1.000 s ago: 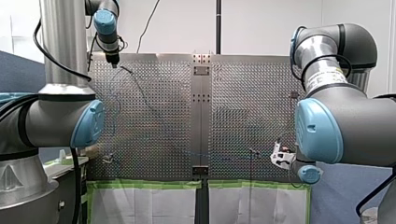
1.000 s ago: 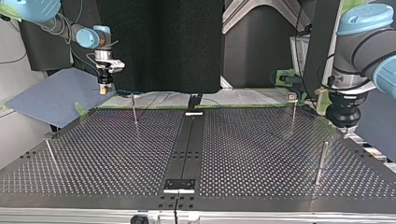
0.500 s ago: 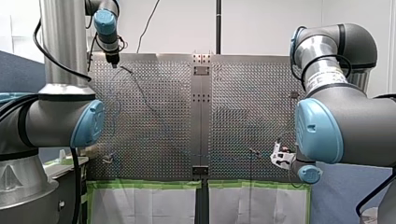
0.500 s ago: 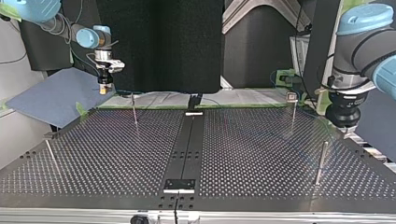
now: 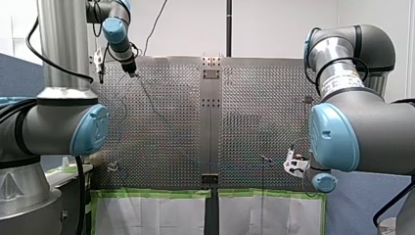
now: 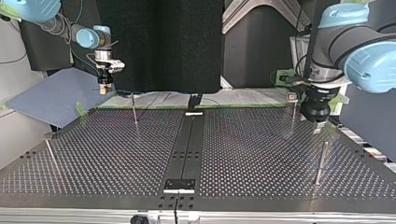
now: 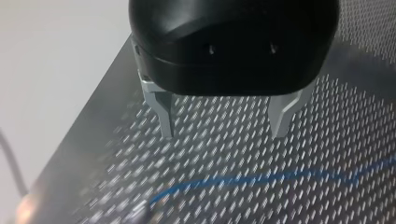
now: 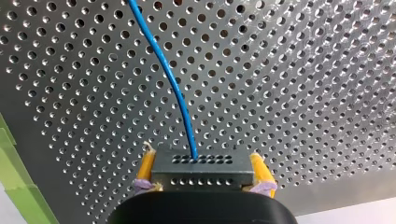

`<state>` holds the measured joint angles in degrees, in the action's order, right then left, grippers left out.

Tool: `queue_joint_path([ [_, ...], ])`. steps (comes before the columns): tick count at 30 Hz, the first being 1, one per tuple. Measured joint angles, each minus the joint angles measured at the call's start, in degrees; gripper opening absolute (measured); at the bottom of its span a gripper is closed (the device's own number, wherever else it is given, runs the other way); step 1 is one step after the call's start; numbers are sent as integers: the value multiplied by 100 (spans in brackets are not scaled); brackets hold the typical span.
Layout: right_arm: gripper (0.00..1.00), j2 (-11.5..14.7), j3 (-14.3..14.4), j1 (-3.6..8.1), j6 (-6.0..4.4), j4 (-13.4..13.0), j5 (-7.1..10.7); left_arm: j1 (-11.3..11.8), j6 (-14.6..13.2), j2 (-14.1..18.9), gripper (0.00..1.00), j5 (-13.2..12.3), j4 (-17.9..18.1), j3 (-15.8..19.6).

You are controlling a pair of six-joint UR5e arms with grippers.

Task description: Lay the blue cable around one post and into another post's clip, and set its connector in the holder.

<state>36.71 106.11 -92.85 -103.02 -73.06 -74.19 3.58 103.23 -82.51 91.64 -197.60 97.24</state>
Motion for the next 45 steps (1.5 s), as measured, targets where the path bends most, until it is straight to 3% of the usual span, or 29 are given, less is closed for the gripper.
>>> queue_joint_path([
  [6, 0, 0, 0, -1, 66, 45, -29, -350, 253, -100, 100, -158, 351, 351],
  [10, 0, 0, -3, -1, 98, 48, -60, -543, 383, -264, 100, -23, 544, 545],
  [20, 0, 0, -3, -1, 140, 31, -70, -1036, 331, -752, 100, 458, 1035, 1011],
  [39, 0, -13, -1, -52, 235, 30, -104, -1966, 374, -1682, 100, 1387, 1966, 762],
  [45, 0, -23, -1, 14, 247, 54, -151, -2263, 389, -1979, 100, 1685, 2262, 628],
])
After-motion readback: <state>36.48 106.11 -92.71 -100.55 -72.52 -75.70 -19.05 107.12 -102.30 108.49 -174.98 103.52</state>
